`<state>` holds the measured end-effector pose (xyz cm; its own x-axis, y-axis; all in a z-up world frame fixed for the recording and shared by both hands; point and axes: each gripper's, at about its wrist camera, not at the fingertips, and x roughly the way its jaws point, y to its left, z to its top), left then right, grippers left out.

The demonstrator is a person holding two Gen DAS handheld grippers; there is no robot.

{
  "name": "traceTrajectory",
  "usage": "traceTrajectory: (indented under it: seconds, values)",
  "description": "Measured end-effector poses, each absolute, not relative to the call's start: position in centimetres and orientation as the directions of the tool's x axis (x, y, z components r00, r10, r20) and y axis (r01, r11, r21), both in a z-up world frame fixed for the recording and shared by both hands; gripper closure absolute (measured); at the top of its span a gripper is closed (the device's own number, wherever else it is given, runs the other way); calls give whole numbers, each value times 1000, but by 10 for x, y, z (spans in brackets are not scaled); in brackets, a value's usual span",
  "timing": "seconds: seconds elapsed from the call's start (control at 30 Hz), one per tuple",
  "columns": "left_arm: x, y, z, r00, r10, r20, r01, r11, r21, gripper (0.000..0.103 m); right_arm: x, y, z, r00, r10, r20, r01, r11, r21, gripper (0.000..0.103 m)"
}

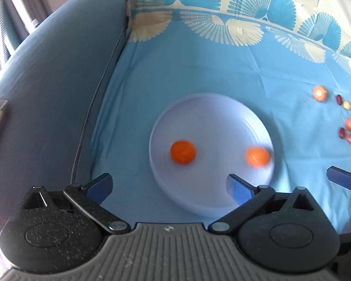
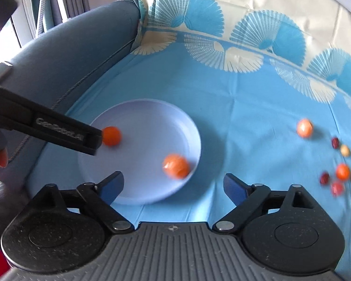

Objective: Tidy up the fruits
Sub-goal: 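Withdraw both open tools from the plate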

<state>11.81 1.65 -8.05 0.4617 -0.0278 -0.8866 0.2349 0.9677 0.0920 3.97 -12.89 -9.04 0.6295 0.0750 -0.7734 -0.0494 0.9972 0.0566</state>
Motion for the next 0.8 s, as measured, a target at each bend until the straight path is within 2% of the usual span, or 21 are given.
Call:
traceTrajectory:
  seconds: [0.33,0.5,0.8]
  values:
    - [20,37,-33,516,-29,-856,192,978,82,0,-59,-117,-32,729,11,-684,28,999,46,3]
    - [-6,36,-11,572,-39,-819,196,976,90,0,-89,-121,-14,777,-16,-630,52,998,39,2]
    - [-27,26,2,613,-41,-789,216,969,118,0,-113,-124,1,810,-26,-586,61,997,39,2]
